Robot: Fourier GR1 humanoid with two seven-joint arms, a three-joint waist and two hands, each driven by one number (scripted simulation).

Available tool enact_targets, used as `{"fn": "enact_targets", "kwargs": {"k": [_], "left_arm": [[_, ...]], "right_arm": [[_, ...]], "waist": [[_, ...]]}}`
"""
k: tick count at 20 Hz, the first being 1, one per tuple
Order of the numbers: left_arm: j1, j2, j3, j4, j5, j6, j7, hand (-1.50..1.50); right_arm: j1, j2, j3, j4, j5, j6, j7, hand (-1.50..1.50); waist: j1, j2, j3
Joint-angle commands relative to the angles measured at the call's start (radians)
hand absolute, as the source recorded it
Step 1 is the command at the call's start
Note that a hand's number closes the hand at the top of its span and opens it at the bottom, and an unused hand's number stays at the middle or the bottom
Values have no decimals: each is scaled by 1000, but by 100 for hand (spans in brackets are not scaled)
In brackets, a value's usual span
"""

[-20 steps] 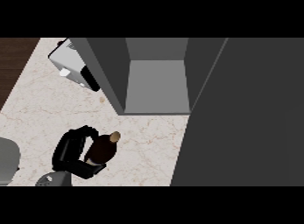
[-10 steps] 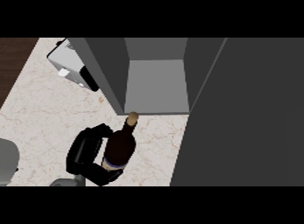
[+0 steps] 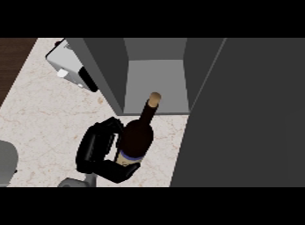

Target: Pick up the wine, place it into the cabinet and close the cabinet

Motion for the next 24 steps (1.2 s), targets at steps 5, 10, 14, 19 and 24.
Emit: {"fn": "enact_targets", "kwargs": {"k": [5,10,14,19,24], "left_arm": [[-138,-1,31,93,-39,129,34,150],[-275,-1,11,160,-53,182,71,150],[-329,-1,34,202,-63,175,94,150],[-423,24,95,375,-22,127,35,150],[-508,-1,67,480,-4,180,-3,150]], "right_arm": [[131,-57,18,-249,3,12,19,-150],[94,-18,68,-195,41,-5,6,-150],[177,-48,70,-235,28,-2,-40,-150],[190,-74,25,-242,-22,13,-50,-150],[178,-71,0,-210,-66,31,-94,-150]], "waist": [[-8,3,0],[-8,4,-1],[-15,2,0],[-19,6,-1],[-22,9,0]]}}
